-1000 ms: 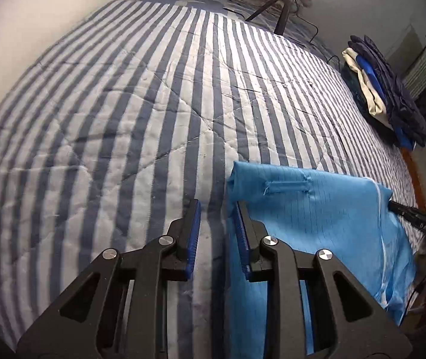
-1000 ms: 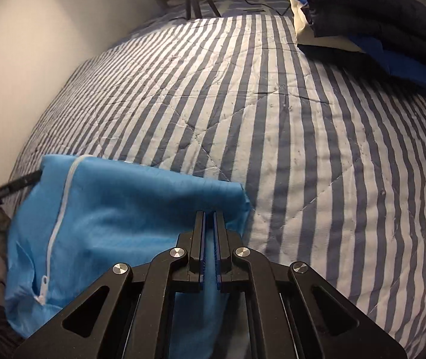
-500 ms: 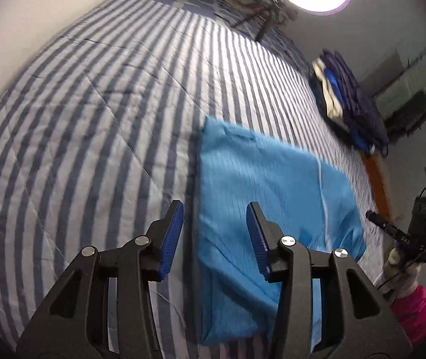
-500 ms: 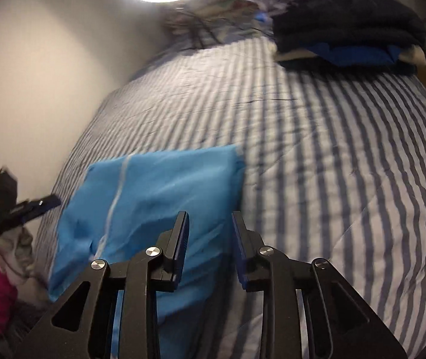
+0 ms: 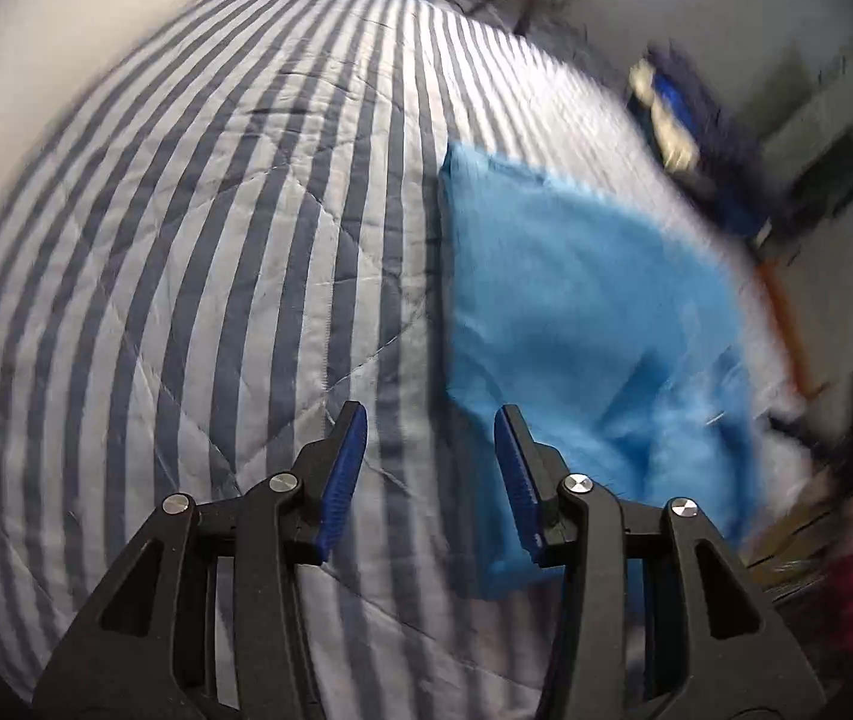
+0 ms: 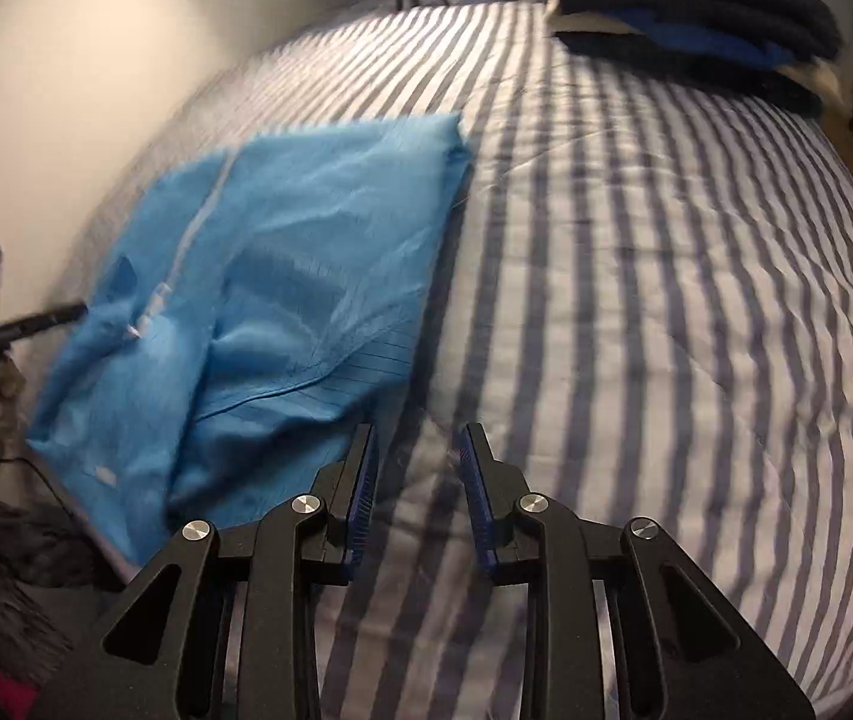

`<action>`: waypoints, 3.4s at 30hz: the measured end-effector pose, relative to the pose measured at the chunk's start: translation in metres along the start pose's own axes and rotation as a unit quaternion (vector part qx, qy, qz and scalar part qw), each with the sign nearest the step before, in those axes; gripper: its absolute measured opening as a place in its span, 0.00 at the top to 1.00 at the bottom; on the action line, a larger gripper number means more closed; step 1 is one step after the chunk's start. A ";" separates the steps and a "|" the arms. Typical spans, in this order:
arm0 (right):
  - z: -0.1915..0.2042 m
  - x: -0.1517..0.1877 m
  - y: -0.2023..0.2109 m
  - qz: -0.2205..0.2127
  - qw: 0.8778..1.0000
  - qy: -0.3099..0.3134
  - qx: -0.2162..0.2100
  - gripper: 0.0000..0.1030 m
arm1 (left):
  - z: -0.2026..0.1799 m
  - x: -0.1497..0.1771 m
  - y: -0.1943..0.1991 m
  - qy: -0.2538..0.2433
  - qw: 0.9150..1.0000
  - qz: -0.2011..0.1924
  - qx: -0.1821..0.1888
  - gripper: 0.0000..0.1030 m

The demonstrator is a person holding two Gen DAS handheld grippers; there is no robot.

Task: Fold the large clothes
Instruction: 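Open both tools and withdraw them from the folded coat, then grasp the folded coat's edge with the left tool while the right tool grasps beside it, then lift the folded coat with both tools and carry it toward the dark clothes stack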

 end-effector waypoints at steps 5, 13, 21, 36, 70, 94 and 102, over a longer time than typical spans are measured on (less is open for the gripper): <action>-0.034 -0.020 0.016 -0.074 0.990 -0.085 -0.087 0.28 | 0.043 -0.007 -0.003 0.148 0.982 -0.003 0.115 0.39; -0.051 -0.045 -0.027 0.004 0.980 -0.137 -0.146 0.31 | 0.065 -0.009 -0.027 0.190 0.968 0.026 0.163 0.39; -0.027 -0.082 -0.071 0.042 0.973 -0.121 -0.189 0.41 | 0.038 -0.038 -0.053 0.152 0.972 0.049 0.170 0.41; 0.033 -0.106 -0.096 0.058 0.975 -0.115 -0.179 0.83 | -0.022 -0.069 -0.082 0.054 0.996 0.045 0.058 0.80; 0.132 -0.144 0.015 -0.114 0.982 0.126 0.081 0.96 | -0.208 -0.118 -0.031 -0.147 0.985 -0.075 0.054 0.96; 0.019 -0.340 0.112 -0.255 0.922 0.134 0.260 0.96 | -0.403 -0.336 -0.098 -0.233 0.948 -0.179 0.123 0.97; -0.016 -0.413 0.104 -0.286 0.900 0.120 0.308 0.96 | -0.439 -0.406 -0.147 -0.226 0.947 -0.198 0.113 0.97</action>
Point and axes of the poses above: each gripper's, at about its wrist camera, not at the fingertips, and y roughly against the way its jaws point, z to its left, x to its underside, the point moved 1 cm from there along -y, roughly the way its jaws point, and after that the axes turned 6 degrees about -y, right-handed, at the moved point
